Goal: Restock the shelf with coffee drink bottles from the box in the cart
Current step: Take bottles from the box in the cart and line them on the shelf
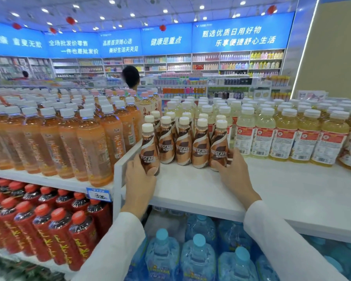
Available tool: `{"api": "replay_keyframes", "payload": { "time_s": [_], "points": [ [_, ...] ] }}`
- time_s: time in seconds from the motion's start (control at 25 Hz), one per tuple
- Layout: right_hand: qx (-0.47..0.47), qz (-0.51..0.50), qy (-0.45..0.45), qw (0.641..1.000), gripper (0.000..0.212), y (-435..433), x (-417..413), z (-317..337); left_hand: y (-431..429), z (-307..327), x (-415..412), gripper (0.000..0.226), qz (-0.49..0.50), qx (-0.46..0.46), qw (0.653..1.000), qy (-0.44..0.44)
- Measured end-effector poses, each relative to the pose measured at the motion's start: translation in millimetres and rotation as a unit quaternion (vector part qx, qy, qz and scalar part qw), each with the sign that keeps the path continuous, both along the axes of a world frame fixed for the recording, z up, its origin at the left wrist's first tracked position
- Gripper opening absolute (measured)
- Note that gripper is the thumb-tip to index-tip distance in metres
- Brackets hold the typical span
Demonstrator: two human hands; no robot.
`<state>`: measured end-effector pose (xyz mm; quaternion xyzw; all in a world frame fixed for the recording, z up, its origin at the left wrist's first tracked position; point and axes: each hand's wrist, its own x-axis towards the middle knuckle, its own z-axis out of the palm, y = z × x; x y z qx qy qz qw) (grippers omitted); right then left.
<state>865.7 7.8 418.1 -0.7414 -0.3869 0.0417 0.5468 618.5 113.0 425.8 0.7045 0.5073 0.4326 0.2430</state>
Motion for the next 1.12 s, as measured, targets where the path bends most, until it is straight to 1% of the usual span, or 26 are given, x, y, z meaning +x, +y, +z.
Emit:
{"api": "replay_keyframes", "payload": {
  "time_s": [0.16,0.28,0.36,0.56,1.04,1.12],
  "points": [
    [0.002,0.009,-0.002,1.0,0.059,0,-4,0,3,-2,8,0.058,0.041,0.006,0.999,-0.022],
    [0.004,0.011,0.005,1.0,0.059,1,-4,0,-5,0,14,0.063,0.069,0.039,0.997,-0.016],
    [0.004,0.011,0.006,1.0,0.061,1,-3,0,-5,0,16,0.064,0.07,0.05,0.996,-0.005],
    [0.005,0.012,0.005,1.0,0.061,3,-2,0,2,3,16,0.063,0.072,0.03,0.997,0.011],
    [0.0,0.004,0.005,1.0,0.063,3,-2,-2,0,2,19,0.059,0.098,0.022,0.995,-0.012],
    [0.0,0.004,0.017,1.0,0.066,4,-2,0,0,0,18,0.058,0.098,0.026,0.995,-0.014]
  ]
}}
